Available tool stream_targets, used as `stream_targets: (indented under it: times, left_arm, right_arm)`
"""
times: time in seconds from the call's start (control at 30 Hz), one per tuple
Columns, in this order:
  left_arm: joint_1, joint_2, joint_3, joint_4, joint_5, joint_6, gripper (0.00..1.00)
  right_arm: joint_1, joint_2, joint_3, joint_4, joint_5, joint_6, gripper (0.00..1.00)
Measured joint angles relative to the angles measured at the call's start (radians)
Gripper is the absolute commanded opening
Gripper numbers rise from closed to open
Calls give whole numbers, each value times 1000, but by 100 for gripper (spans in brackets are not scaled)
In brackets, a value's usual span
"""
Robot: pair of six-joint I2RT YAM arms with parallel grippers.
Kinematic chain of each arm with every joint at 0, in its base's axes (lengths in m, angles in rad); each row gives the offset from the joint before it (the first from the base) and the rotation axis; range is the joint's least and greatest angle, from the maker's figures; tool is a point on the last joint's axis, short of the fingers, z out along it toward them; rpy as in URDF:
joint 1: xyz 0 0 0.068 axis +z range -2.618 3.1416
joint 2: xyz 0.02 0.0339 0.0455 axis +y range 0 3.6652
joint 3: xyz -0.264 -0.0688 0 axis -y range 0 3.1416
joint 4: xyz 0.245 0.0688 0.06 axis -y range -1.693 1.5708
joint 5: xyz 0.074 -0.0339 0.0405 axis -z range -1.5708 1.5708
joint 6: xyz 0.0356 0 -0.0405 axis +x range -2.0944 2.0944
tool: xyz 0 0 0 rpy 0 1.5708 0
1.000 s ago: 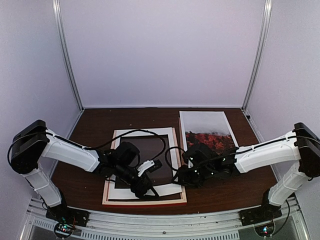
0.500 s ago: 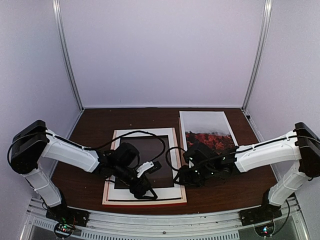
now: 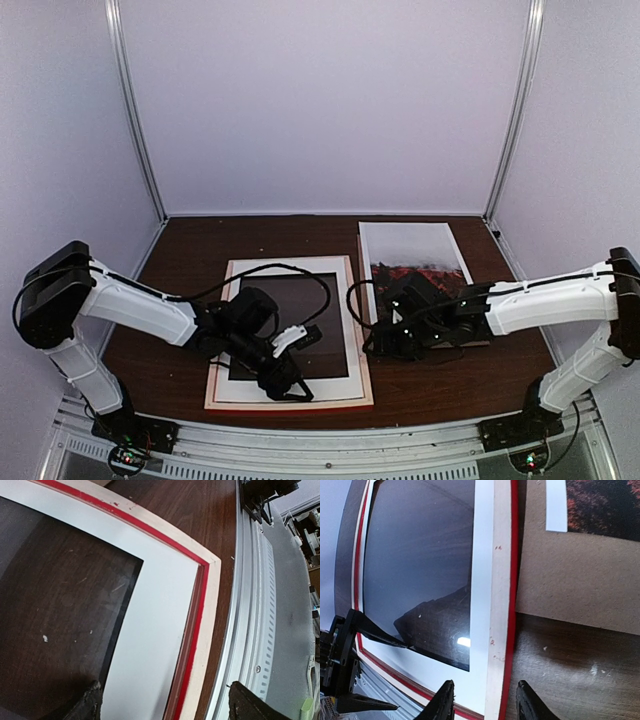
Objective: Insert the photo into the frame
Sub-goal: Place the mat board on the glass panel.
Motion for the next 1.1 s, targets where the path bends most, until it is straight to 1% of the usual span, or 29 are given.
stream_targets:
  times: [0.37, 0.63, 0.87, 0.97, 1.1]
  left_arm:
    - [-10, -24, -2, -33, -3, 0, 86]
    - [-21, -36, -1, -71, -3, 1, 85]
    - [-27, -50, 0, -116, -3, 11, 85]
    - [-28, -72, 1, -138, -13, 18, 86]
    - [-28, -124, 5, -158, -31, 27, 91]
  right_arm:
    - [-105, -116, 0, -77, 58, -62, 43]
    - [-123, -121, 0, -95, 66, -89, 43]
    - [-175, -132, -2, -120, 73, -126, 44]
    - [-195, -145, -2, -131, 77, -151, 44]
    - [-201, -146, -1, -148, 94, -186, 46]
